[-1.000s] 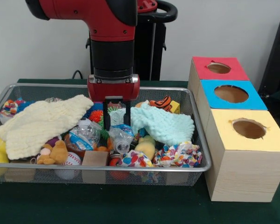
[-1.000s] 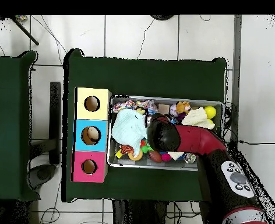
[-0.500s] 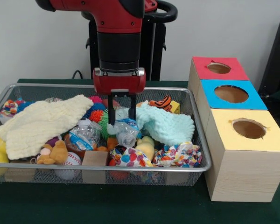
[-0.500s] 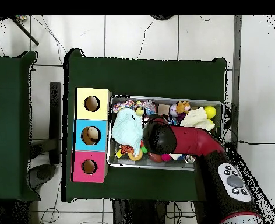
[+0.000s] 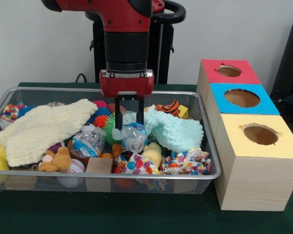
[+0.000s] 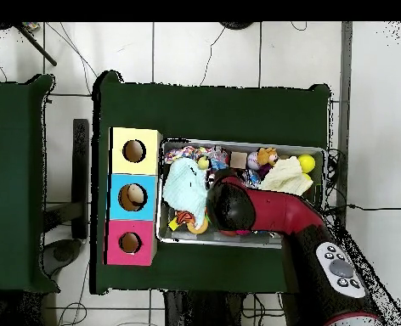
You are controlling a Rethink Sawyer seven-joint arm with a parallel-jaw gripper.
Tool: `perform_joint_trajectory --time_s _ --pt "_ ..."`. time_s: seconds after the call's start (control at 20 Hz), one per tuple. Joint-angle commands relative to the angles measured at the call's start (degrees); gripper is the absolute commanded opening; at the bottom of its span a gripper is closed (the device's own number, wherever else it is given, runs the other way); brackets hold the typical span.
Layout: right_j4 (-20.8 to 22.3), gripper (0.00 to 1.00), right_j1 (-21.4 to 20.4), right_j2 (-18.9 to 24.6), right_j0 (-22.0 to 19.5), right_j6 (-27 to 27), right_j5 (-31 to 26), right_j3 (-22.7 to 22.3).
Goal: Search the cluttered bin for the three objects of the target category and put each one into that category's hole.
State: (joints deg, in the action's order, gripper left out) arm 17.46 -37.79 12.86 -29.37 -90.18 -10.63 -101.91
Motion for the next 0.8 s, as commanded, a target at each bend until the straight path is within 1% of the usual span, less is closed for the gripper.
perform_joint_trajectory --time_s 0.05,0.2,0.3,0.55,0.65,0.8 --pt "0.26 0.0 1.01 3.59 -2.82 -9.09 6.0 -4.0" --pt "0.81 0.0 1.46 4.69 -4.06 -8.53 7.66 -4.35" --pt "0.56 0.0 1.36 4.1 -3.78 -8.52 7.53 -4.43" --pt "-1.02 0.0 1.1 0.88 -1.52 -8.89 4.38 -3.73" --pt "-1.32 0.0 0.68 0.63 -1.08 -8.85 3.59 -3.55" --pt "-0.92 0.0 0.47 1.68 -1.68 -8.96 5.32 -4.04"
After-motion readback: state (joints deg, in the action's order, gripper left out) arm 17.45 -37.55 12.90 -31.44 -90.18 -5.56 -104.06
